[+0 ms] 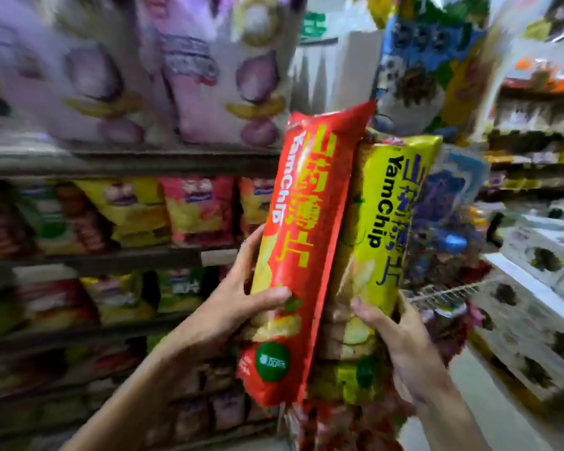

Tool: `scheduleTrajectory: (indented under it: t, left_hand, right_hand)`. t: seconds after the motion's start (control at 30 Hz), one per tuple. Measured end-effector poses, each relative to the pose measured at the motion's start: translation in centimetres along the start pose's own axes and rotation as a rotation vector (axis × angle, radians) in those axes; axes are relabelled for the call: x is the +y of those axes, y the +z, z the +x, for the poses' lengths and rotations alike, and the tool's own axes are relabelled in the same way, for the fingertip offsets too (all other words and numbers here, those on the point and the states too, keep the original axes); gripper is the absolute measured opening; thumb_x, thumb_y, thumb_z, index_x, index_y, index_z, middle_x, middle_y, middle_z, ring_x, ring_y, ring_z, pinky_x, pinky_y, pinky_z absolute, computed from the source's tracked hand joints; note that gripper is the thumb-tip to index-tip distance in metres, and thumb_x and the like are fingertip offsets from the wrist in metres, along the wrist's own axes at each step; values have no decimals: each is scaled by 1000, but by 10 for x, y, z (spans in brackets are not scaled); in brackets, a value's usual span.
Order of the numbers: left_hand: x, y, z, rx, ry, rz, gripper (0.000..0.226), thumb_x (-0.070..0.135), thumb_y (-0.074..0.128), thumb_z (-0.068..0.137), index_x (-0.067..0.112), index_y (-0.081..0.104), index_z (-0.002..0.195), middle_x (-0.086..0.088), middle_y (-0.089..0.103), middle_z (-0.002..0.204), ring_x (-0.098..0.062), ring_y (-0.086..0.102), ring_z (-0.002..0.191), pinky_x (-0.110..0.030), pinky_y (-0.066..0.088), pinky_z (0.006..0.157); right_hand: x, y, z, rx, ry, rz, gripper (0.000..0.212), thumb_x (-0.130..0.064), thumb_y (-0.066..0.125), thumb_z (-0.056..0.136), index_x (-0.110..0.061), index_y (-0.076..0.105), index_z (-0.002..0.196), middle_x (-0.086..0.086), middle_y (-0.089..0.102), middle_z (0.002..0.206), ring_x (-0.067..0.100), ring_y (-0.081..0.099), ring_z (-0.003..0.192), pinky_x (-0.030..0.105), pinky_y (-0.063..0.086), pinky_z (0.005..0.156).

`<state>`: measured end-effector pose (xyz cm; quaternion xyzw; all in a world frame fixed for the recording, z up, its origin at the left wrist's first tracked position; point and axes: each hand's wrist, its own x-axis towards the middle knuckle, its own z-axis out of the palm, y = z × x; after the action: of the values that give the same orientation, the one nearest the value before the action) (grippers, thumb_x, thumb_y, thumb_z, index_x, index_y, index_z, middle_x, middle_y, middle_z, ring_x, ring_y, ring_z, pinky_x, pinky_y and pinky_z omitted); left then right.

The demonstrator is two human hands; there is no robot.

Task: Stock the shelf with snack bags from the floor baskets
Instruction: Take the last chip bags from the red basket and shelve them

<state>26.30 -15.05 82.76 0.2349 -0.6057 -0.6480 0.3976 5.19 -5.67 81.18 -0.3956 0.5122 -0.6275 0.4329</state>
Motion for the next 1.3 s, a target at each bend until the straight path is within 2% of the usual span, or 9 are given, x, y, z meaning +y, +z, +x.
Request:
scheduleTrajectory:
  t: [0.17,0.33,0.43,0.57,0.7,0.8,1.03,1.13,1.3]
  left_hand:
    - [80,-138,-63,243,201,105,100,57,90,47,51,39,132,14,64,128,-9,65,111,-26,55,80]
    - [145,-262,-131,459,301,195,112,54,91,48,42,32,143,9,67,126,-11,69,106,-25,57,75]
    - [177,-326,-152,589,370,270,114,57,91,43,49,31,139,16,67,123,-6,69,105,-19,56,75]
    - [211,-406,-145,742,419,398,114,53,91,42,48,31,139,12,69,121,-2,69,103,-15,55,74]
    - [239,-464,-99,778,405,492,100,40,89,58,30,34,141,6,67,117,1,69,97,-16,55,71]
    - [250,-493,-52,769,390,533,83,29,83,62,22,41,133,1,69,113,0,70,91,-15,54,70]
    - [256,-515,25,648,400,517,84,24,87,70,20,36,137,-1,64,125,-11,68,107,-34,58,89]
    - [259,-519,48,643,426,544,92,19,87,71,23,31,142,3,61,128,1,64,107,-20,54,91]
    - [263,-523,64,661,335,532,99,24,88,70,24,23,143,19,54,108,19,59,78,3,42,62]
  right_hand:
    - [-20,167,21,-200,-69,35,40,-17,88,55,-17,72,91,6,76,79,17,71,63,28,56,53]
    - [-18,309,29,-331,-78,47,39,-31,90,54,-34,77,90,5,78,94,23,75,83,37,61,71]
    - [-16,379,40,-354,-111,26,73,-48,93,31,-20,76,96,6,79,91,22,76,80,32,60,66]
    - [-16,448,70,-304,-151,-40,52,-50,86,32,-40,76,82,-7,78,78,7,74,70,27,59,68]
    - [-19,496,109,-399,-275,-15,57,-37,90,36,-22,74,89,-10,77,72,-3,70,63,9,50,54]
    - [-25,523,140,-490,-379,-1,88,-59,90,20,-28,74,101,-3,79,91,6,74,80,15,55,63]
    - [-49,555,182,-673,-499,68,106,-59,93,39,-16,58,129,10,74,105,22,70,83,27,54,65]
    - [-64,561,187,-714,-563,77,98,-55,94,39,-26,61,127,13,74,99,19,71,77,23,55,61]
    - [-68,575,187,-599,-600,42,67,-38,88,38,-45,70,103,0,78,99,11,74,87,15,55,67]
